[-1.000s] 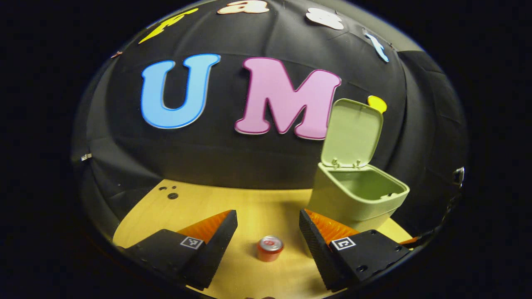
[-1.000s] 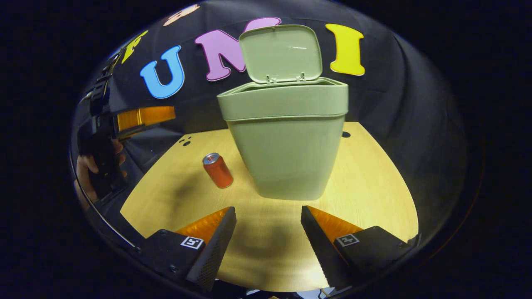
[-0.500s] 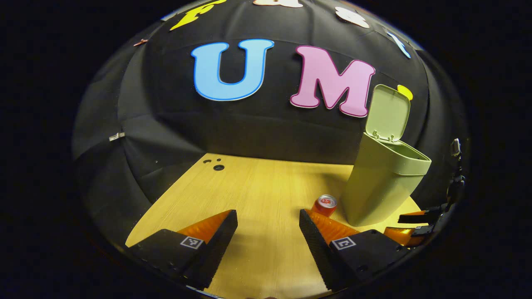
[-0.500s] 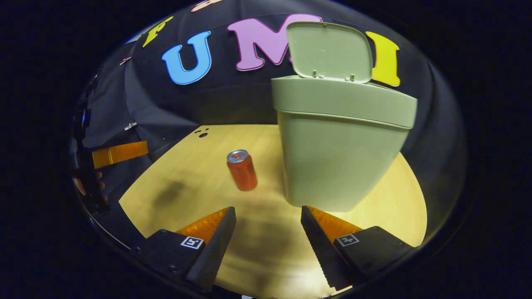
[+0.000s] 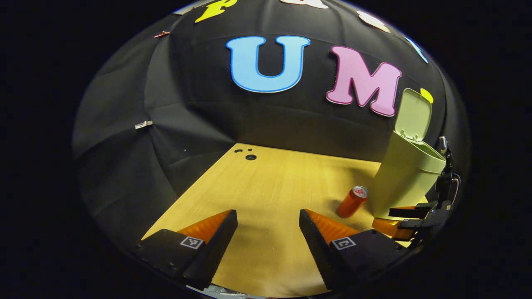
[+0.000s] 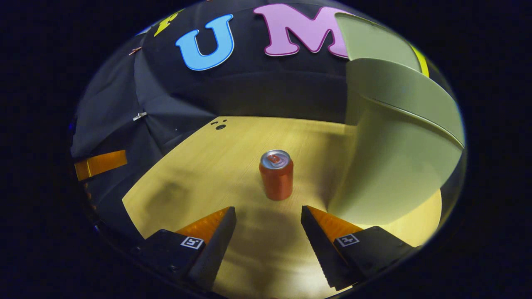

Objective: Press the lid of the desktop garbage bin to open it, pick up the crumpled paper on the desktop and throw it into the bin, then pick up the pop can on the desktop and drop it into the bin, and finally close the garbage bin lid.

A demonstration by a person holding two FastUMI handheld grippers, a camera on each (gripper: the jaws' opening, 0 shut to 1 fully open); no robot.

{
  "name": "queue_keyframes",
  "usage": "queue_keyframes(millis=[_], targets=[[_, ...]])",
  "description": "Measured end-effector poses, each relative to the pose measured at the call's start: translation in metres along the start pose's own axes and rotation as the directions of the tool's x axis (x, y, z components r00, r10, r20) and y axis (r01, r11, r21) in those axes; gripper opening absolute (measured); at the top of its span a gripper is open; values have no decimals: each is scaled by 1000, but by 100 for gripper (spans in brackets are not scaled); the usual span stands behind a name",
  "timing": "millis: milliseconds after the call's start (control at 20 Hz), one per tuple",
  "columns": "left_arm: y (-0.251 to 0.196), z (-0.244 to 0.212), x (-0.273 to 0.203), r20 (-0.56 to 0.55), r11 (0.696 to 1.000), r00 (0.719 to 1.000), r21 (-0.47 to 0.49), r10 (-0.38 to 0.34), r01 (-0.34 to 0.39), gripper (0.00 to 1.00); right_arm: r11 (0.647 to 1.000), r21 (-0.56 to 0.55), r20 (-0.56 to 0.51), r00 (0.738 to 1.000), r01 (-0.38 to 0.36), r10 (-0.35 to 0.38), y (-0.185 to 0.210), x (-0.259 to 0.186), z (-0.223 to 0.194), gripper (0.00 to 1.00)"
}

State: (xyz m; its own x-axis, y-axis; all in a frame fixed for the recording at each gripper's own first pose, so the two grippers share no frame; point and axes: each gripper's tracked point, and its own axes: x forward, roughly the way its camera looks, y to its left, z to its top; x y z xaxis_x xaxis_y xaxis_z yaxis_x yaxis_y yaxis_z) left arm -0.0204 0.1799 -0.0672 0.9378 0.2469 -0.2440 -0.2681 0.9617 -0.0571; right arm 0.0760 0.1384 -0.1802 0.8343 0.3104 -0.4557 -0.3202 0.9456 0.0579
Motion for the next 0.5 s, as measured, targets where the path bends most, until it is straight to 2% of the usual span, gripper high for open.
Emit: queue_keyframes(millis=[350, 500], targets=[[40, -30, -14, -57, 992, 993, -65, 106, -109, 96, 999, 0, -26, 999, 43, -43, -12, 53, 7, 99], [54, -44, -23, -90, 986, 986, -85, 138, -146, 96, 998, -32, -32, 998, 57, -58, -14, 70, 10, 99]])
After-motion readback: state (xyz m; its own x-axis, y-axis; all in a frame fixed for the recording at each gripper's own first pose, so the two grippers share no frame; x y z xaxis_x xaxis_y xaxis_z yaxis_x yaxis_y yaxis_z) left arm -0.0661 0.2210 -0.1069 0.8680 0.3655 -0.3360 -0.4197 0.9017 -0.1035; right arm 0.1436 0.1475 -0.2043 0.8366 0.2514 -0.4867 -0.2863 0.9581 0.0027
